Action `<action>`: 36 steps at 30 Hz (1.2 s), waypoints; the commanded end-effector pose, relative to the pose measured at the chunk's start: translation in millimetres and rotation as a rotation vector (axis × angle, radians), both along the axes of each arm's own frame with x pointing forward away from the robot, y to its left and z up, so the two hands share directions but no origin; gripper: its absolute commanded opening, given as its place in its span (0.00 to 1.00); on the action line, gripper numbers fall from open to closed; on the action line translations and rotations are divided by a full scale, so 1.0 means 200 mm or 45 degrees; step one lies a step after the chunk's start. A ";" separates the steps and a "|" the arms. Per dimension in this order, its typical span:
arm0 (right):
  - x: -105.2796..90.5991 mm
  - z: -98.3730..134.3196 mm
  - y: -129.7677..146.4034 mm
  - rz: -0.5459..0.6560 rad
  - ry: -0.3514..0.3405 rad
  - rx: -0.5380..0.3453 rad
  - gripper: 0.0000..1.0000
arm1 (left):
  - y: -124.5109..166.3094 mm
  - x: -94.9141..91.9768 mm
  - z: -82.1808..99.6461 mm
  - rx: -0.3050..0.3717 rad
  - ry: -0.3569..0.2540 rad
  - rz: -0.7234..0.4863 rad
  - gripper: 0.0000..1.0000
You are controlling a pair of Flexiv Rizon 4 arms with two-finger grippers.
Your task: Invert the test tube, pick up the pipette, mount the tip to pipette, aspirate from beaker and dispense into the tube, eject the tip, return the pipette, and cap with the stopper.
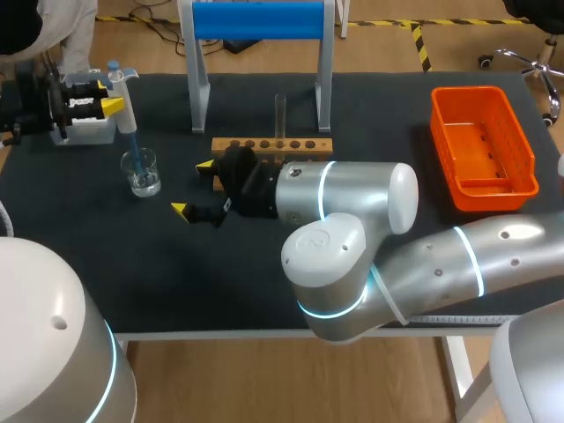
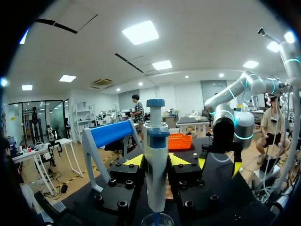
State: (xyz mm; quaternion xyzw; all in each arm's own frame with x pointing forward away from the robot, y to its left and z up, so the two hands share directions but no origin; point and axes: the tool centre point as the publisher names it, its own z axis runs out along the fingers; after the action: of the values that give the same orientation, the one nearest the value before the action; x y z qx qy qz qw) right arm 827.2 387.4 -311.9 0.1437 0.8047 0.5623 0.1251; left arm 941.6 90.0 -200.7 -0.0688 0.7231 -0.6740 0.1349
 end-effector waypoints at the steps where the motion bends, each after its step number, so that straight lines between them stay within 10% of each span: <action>1: 0.00 0.00 0.00 0.000 -0.001 0.003 1.00 | 0.00 0.00 0.00 -0.002 -0.002 -0.003 0.00; 14: 0.00 0.00 0.00 0.000 -0.001 0.003 1.00 | 0.00 0.00 0.00 -0.002 -0.002 -0.003 0.00; 36: -0.10 0.32 -0.16 0.069 -0.033 -0.030 1.00 | 0.00 0.00 0.00 -0.002 -0.002 -0.003 0.00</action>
State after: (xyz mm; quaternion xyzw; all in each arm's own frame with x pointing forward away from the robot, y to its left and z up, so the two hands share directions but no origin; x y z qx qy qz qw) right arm 808.2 368.2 -262.5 0.1207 0.8010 0.5698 0.1386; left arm 942.2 89.8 -201.0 -0.0686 0.7228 -0.6743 0.1347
